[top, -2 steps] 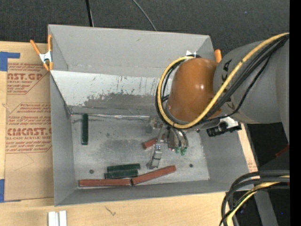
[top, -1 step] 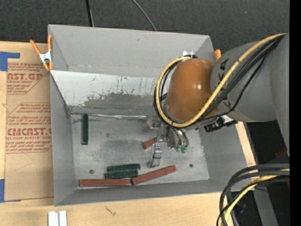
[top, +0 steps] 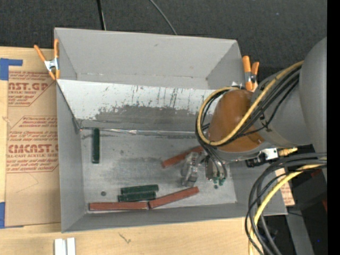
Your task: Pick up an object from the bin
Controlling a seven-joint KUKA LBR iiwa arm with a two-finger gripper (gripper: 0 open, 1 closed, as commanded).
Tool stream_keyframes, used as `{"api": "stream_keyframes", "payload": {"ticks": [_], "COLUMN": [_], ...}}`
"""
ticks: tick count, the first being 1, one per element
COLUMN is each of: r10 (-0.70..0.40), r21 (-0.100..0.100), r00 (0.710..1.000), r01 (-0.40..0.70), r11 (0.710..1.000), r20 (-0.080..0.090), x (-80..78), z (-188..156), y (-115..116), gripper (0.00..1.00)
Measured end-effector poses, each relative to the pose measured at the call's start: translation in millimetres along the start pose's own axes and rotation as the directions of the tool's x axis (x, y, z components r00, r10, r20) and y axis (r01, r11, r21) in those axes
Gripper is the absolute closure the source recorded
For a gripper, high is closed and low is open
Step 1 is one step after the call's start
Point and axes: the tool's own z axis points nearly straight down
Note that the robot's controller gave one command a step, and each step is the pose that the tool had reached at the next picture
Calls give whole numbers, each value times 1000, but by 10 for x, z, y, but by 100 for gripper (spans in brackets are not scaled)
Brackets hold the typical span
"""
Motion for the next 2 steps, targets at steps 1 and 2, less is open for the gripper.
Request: {"api": "stream_keyframes", "payload": {"ticks": [1,2], "r10": [0,0], "r21": [0,0], "r00": [1000,1000], "r01": [0,0], "r11": [1000,1000], "r20": [0,0], "x": [0,0], "z": [0,0], "y": [1,1], "gripper": [0,0]}}
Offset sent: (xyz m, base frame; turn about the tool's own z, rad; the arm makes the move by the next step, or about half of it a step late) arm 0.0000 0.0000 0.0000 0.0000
